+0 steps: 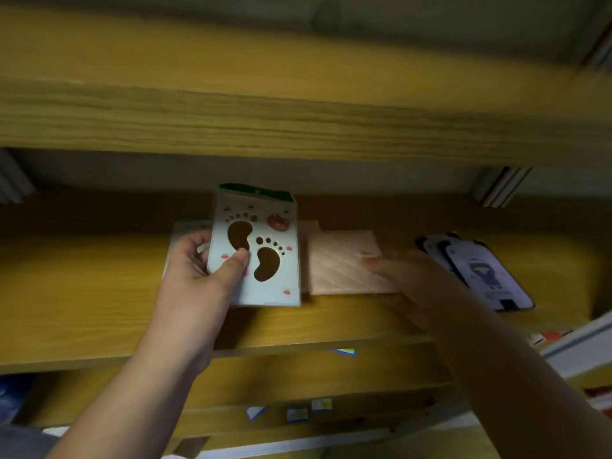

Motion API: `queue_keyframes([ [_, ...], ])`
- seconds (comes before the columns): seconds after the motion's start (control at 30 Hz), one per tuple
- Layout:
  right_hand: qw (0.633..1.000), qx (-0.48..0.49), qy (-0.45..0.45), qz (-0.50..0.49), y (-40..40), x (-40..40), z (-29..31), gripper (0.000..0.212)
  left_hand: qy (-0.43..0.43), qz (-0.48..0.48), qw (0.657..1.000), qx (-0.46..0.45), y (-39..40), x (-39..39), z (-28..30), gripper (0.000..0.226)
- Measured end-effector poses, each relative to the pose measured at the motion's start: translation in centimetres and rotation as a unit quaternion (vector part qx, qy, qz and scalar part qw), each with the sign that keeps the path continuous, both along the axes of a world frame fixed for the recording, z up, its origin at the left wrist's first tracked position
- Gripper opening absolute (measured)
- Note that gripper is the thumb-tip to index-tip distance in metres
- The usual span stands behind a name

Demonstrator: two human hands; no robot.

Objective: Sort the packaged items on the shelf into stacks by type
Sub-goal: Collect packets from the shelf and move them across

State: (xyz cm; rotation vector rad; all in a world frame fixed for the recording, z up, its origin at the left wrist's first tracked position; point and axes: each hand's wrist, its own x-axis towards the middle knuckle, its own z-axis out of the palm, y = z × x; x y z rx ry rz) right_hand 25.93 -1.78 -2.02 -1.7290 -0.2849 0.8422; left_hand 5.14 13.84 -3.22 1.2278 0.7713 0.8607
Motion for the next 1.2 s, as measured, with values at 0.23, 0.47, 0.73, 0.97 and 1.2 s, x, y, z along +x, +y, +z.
queue_keyframes([
  [0.23, 0.972, 0.163, 0.166, -0.038, -6.0, 0.8, 1.5, 0.044, -0.002, 0.005, 1.0, 0.008, -4.5, 0.6, 1.1, 0.031],
  [0.47, 0.971, 0.21, 0.067, -0.092, -16.9, 2.0, 2.8, 0.017, -0.029, -0.036, 0.999, 0.015, -13.4, 3.0, 2.0, 0.025],
  [0.73, 0.97, 0.221, -0.004, -0.097, -31.9, 4.0, 3.9, 0.009, -0.046, -0.051, 0.998, -0.015, -26.9, 7.2, 2.1, 0.036],
  [0.97, 0.967, 0.237, 0.01, -0.089, -46.1, 6.3, 5.0, 0.03, -0.053, -0.112, 0.991, -0.044, -38.6, 12.5, 3.4, 0.045],
  [1.2, 0.912, 0.332, 0.078, -0.229, -55.4, 9.9, 5.5, 0.02, -0.014, -0.216, 0.974, -0.064, -47.5, 19.9, 4.5, 0.031],
])
